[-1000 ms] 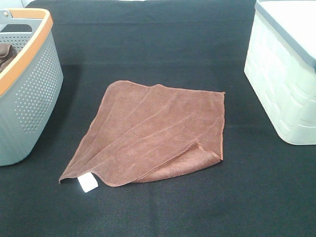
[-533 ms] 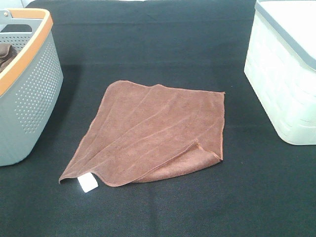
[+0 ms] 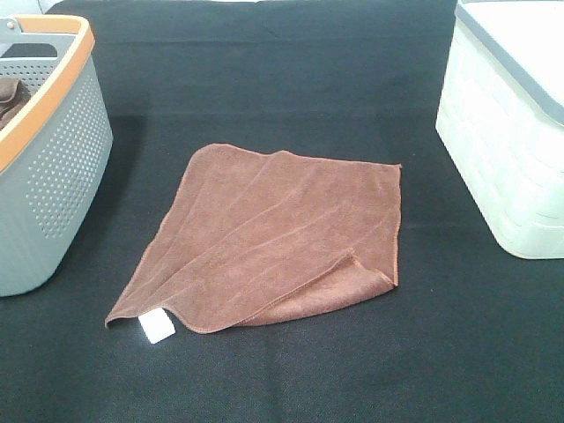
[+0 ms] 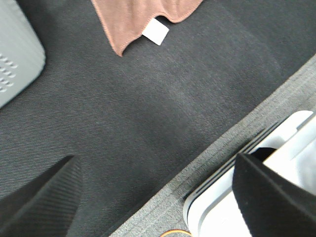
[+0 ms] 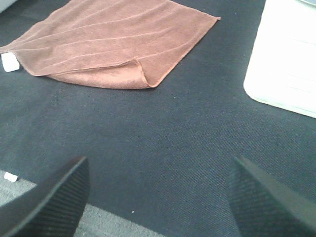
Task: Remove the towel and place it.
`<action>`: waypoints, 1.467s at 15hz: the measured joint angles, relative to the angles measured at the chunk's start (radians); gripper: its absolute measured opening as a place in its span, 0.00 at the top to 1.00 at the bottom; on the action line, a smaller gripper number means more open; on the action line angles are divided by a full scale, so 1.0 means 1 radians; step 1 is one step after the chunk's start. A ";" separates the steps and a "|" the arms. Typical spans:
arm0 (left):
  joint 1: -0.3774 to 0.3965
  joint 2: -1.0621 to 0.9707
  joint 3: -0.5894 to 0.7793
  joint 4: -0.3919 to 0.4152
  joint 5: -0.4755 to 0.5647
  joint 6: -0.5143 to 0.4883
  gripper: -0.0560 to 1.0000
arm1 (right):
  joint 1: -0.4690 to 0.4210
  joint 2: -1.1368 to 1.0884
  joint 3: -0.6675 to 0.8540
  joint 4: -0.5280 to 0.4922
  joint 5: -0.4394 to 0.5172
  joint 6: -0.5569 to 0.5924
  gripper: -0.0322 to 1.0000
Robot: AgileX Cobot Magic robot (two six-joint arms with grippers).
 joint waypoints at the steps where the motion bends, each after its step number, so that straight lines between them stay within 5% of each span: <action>1: 0.000 0.000 0.000 0.000 0.000 0.000 0.20 | 0.000 0.000 0.000 0.000 0.000 0.000 0.26; 15: 0.002 -0.001 0.002 -0.007 -0.014 0.004 0.20 | 0.000 0.000 0.003 -0.010 -0.014 0.020 0.26; 22: 0.377 -0.361 0.002 -0.008 -0.017 0.004 0.20 | 0.000 0.000 0.003 -0.010 -0.015 0.020 0.26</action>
